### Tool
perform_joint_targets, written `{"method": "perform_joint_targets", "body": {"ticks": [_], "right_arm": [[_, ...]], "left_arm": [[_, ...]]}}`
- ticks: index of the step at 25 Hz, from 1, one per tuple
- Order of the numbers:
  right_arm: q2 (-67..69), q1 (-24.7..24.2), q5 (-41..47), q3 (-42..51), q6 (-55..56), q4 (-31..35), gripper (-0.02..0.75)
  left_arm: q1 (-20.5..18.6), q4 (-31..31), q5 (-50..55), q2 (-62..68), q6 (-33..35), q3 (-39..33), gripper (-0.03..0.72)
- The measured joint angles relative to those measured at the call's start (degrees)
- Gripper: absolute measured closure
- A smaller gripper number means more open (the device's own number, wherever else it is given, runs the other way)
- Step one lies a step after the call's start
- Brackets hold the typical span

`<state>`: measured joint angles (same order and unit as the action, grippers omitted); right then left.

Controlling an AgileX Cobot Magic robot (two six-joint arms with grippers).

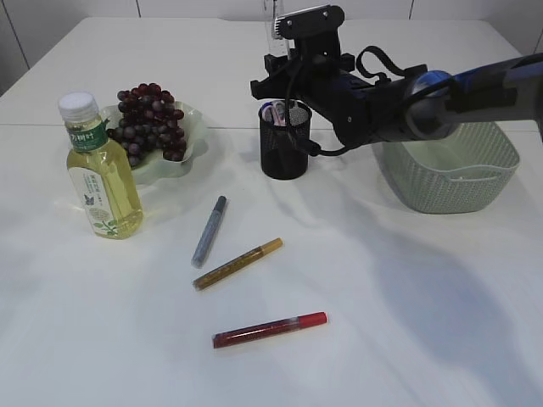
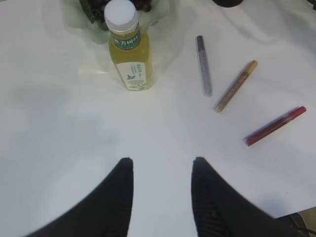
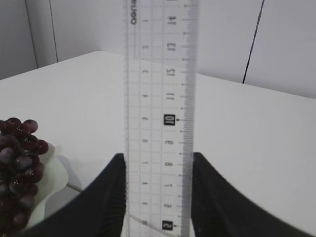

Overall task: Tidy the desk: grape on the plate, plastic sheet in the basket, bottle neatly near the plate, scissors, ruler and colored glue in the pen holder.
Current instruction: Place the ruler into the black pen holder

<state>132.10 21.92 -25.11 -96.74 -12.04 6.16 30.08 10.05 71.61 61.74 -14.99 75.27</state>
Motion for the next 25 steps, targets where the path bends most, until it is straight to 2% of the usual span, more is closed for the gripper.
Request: {"method": "perform_joint_targets", "body": {"ticks": [17,25], "right_arm": [[0.4,0.0,-0.5,-0.2,-0.1,0.0,0.421],[0.4,0.0,2.3,-0.2,-0.1,0.9,0.415]], "left_arm": [[0.0,0.7,-0.1,0.0,0.0,0.0,0.399],[0.0,0.8,-0.1,0.0,0.0,0.0,0.399]]}}
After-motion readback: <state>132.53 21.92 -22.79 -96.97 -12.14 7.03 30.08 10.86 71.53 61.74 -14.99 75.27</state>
